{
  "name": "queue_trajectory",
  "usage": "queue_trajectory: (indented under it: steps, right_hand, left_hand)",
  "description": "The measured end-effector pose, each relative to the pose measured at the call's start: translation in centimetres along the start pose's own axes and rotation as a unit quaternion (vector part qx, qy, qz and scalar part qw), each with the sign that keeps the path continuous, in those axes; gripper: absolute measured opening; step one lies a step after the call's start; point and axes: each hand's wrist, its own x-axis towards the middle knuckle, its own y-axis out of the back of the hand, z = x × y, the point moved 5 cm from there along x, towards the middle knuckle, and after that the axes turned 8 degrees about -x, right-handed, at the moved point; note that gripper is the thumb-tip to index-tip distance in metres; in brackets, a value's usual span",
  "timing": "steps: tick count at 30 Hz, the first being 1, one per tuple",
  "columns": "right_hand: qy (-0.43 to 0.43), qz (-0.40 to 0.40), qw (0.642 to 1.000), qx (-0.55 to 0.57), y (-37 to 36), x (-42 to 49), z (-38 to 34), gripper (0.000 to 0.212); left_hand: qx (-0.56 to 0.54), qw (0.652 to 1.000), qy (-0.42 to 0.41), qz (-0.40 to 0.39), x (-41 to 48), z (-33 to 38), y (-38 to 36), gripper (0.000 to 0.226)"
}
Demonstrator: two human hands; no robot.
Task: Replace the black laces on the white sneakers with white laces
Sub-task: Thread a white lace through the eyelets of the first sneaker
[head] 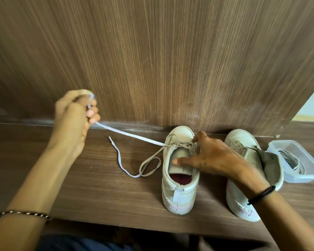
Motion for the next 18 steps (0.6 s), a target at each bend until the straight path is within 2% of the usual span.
queue_trajectory:
  steps: [3, 6, 8, 14, 16, 18]
  right_hand:
    - [0.009, 0.015, 1.0, -0.009, -0.1, 0.2, 0.1, 0.074]
    - [0.013, 0.018, 1.0, -0.017, -0.2, 0.4, 0.1, 0.071]
    - [0.015, 0.023, 0.999, -0.022, -0.2, 0.5, 0.2, 0.072]
    - [0.021, 0.035, 0.999, -0.022, -0.3, 0.8, 0.4, 0.076]
    - [0.031, 0.046, 0.998, -0.009, -0.1, 1.0, 0.6, 0.077]
    - [0.038, 0.044, 0.998, 0.015, 0.3, 1.2, 0.7, 0.069]
  left_hand:
    - [0.123, 0.984, 0.012, -0.132, -2.4, -1.0, -3.6, 0.022]
    - [0.273, 0.932, 0.038, -0.237, -3.9, -3.4, -5.6, 0.012]
    - [0.342, 0.89, 0.018, -0.303, -5.5, -4.0, -7.2, 0.01]
    - [0.416, 0.81, 0.085, -0.404, -7.0, -7.4, -8.7, 0.01]
    - [0.42, 0.801, 0.102, -0.415, -7.1, -7.7, -8.8, 0.012]
    - [0.419, 0.801, 0.111, -0.413, -7.0, -7.6, -8.7, 0.014]
